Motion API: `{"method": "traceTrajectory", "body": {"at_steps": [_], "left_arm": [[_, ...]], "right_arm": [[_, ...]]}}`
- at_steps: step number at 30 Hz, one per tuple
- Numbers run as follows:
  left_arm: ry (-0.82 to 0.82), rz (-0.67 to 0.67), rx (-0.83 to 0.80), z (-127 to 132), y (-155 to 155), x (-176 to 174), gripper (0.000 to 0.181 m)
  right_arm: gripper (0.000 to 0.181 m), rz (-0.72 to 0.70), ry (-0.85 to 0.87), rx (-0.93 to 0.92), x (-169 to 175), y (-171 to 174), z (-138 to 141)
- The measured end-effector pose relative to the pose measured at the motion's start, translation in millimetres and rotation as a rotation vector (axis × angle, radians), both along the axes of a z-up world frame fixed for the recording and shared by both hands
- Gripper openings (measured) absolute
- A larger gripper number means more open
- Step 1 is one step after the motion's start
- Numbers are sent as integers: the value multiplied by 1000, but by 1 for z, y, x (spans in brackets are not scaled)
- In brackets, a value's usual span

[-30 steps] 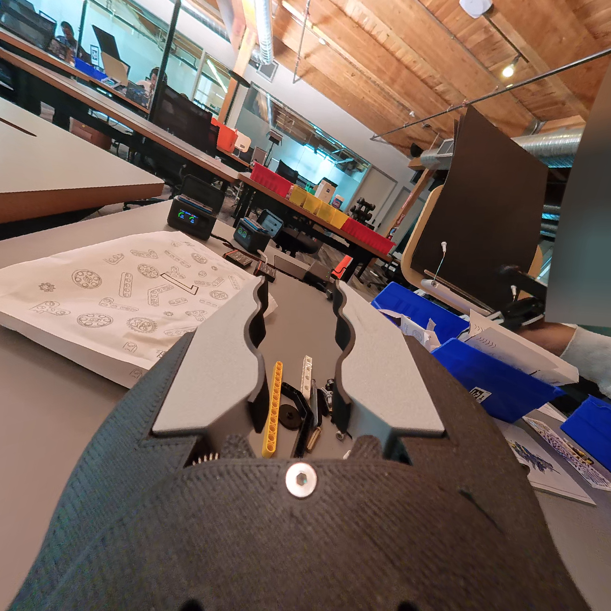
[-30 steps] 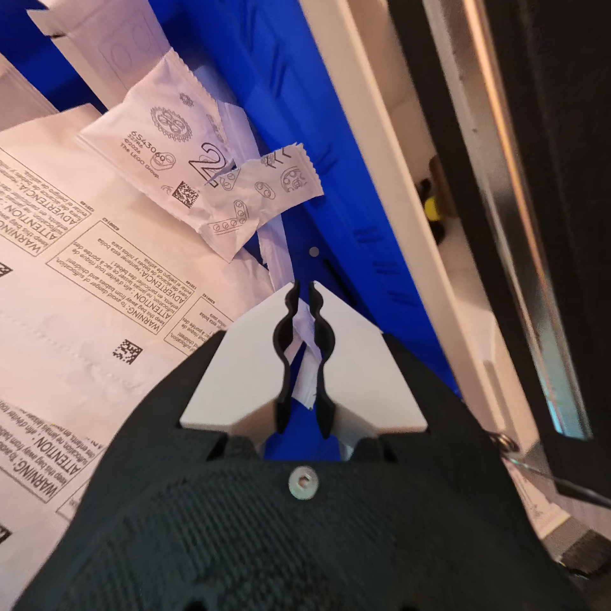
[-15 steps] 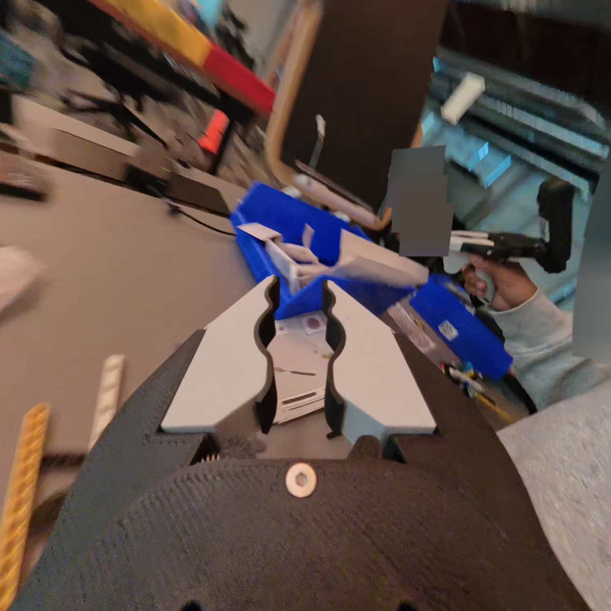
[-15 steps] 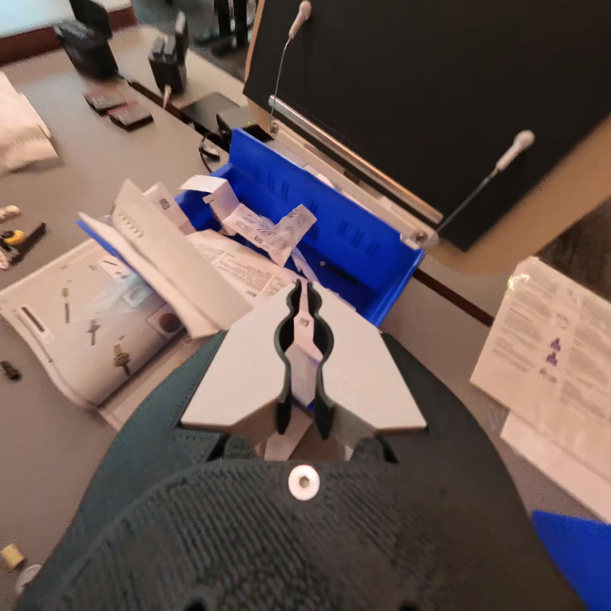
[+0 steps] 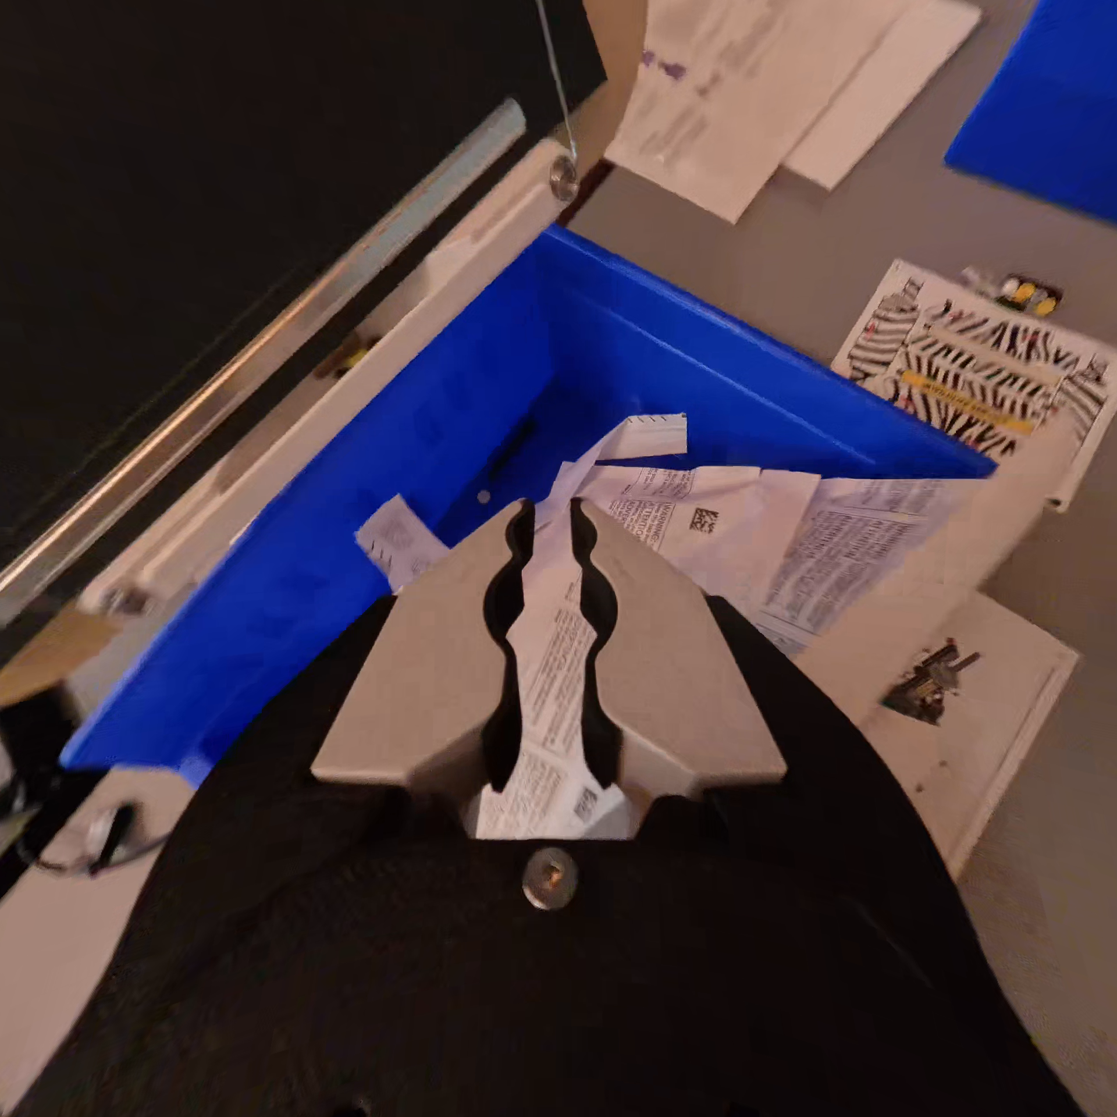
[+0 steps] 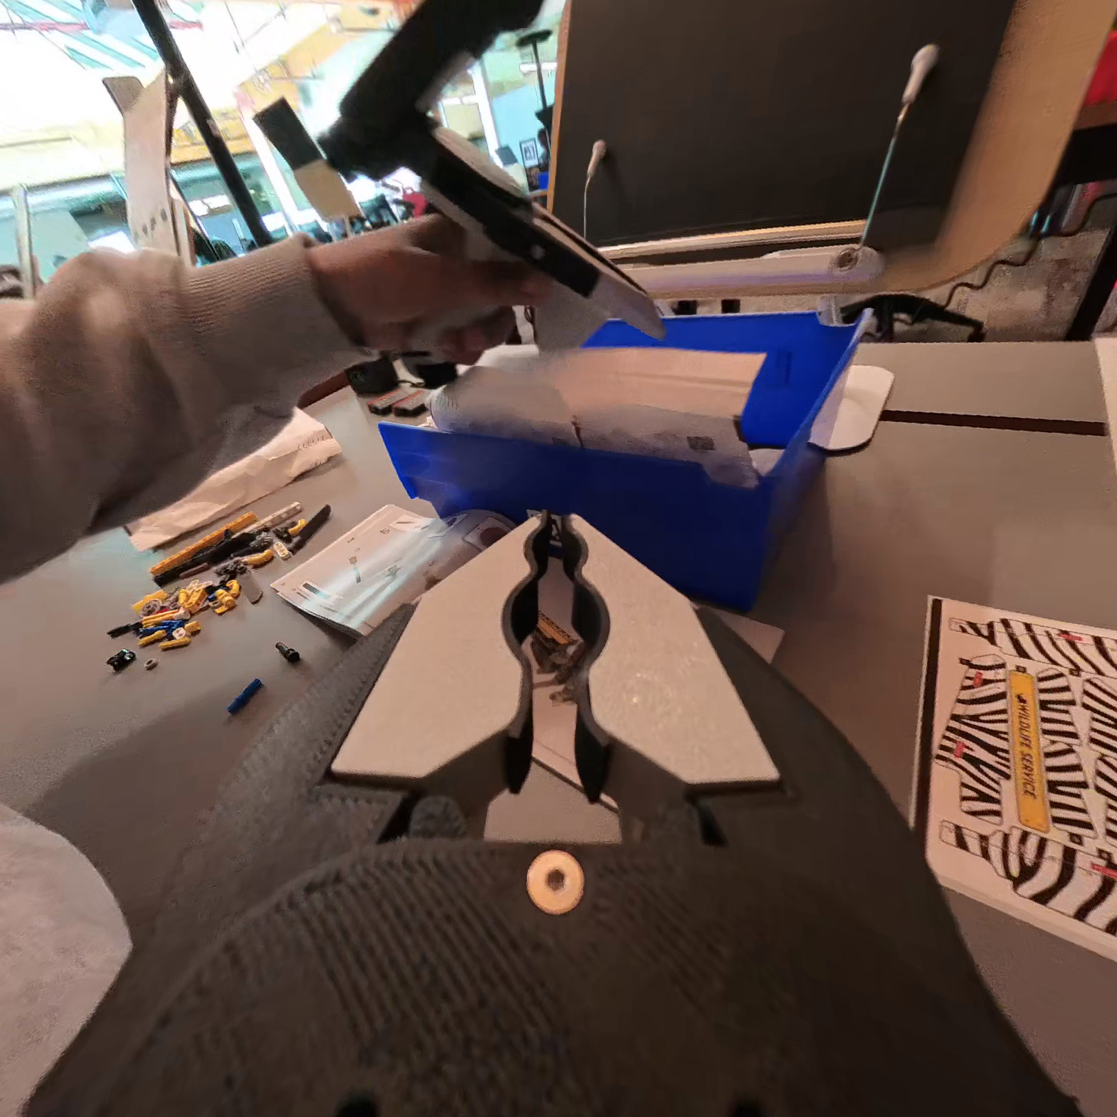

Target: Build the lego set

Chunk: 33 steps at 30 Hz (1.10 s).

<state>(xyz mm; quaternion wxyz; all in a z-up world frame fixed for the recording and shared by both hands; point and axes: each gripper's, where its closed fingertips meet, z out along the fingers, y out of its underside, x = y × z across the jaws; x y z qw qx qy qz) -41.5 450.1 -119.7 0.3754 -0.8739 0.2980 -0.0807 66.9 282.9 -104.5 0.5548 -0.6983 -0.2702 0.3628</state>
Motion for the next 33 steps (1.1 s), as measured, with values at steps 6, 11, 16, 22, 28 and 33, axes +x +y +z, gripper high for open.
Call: {"method": "traceTrajectory", "body": {"at_steps": [6,11,16,22,28,33], "left_arm": [[179,-122,-132,-47,30,0,19],[296,-138,-56,-73,53,2,16],[259,-100,-72,-91,64,9,13],[275,-86,-91,-105,71,6,16],[298,-81,-123,-116,68,4,15],[279,-71,-129,-116,71,6,14]], "right_arm": [[3,0,44,-42,23,11,-17],[6,34,105,-114,27,13,-22],[6,15,89,-104,33,17,-24],[6,17,117,-134,35,21,-26],[6,39,111,-112,30,16,-22],[6,51,118,-124,28,14,-23]]}}
